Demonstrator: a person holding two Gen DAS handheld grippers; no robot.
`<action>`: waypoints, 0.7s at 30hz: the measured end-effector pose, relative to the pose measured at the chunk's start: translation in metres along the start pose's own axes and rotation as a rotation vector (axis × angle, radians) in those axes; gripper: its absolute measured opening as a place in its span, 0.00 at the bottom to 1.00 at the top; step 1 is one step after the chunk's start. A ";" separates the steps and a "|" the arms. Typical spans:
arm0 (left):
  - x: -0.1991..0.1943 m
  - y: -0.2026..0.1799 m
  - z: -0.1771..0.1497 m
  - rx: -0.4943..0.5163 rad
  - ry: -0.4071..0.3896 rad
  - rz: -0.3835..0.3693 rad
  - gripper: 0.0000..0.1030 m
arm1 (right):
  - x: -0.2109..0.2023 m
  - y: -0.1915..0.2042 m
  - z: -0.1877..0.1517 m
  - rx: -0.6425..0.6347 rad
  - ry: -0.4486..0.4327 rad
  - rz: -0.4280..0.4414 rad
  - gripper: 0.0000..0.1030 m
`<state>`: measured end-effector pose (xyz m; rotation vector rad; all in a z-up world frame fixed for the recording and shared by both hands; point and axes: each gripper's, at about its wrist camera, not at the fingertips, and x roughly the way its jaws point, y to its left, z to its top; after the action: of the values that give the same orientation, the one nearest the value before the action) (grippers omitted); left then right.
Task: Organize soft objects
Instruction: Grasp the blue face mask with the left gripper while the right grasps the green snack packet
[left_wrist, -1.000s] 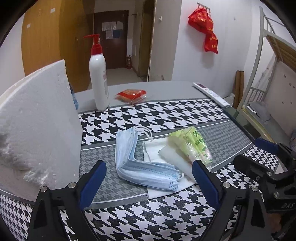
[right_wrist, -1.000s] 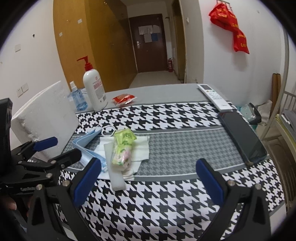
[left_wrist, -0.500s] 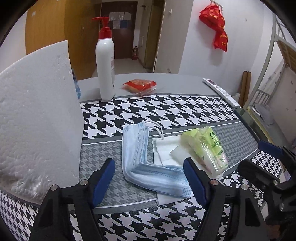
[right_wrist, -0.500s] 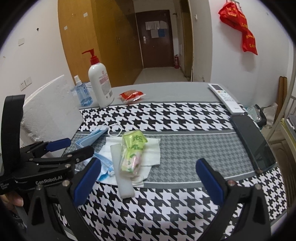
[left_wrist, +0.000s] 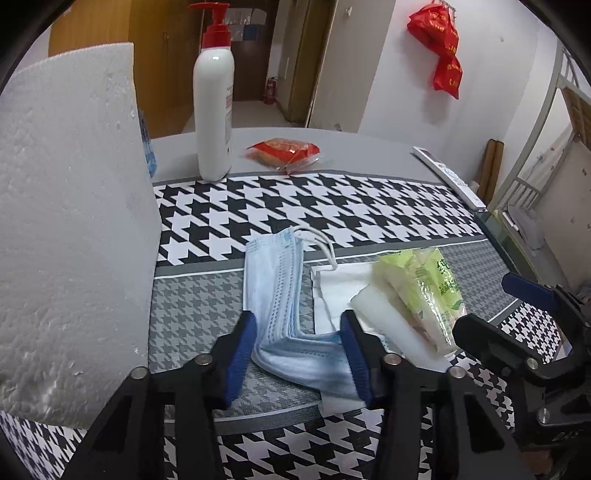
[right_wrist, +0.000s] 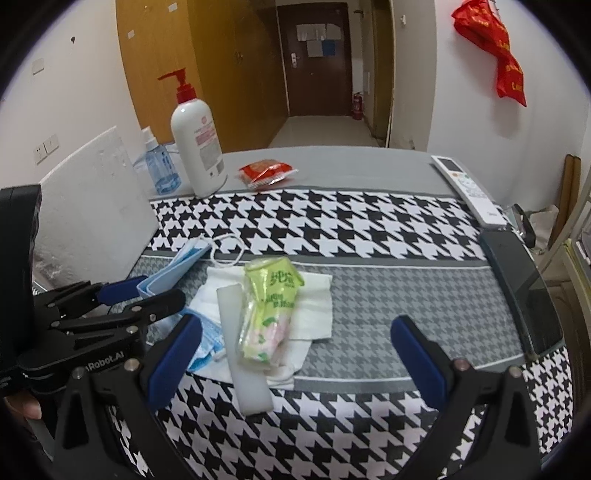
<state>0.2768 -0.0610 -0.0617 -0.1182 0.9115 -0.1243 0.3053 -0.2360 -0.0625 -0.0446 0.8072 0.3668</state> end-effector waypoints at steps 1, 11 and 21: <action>0.000 0.001 0.000 -0.001 0.005 -0.002 0.39 | 0.002 0.001 0.001 -0.003 0.004 -0.002 1.00; -0.003 0.007 0.000 -0.011 0.006 -0.032 0.26 | 0.016 0.009 0.007 -0.027 0.028 0.010 0.98; -0.001 0.013 0.000 -0.025 0.000 -0.060 0.26 | 0.031 0.020 0.009 -0.043 0.076 0.034 0.73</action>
<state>0.2768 -0.0485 -0.0631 -0.1691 0.9096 -0.1690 0.3243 -0.2064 -0.0763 -0.0854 0.8757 0.4164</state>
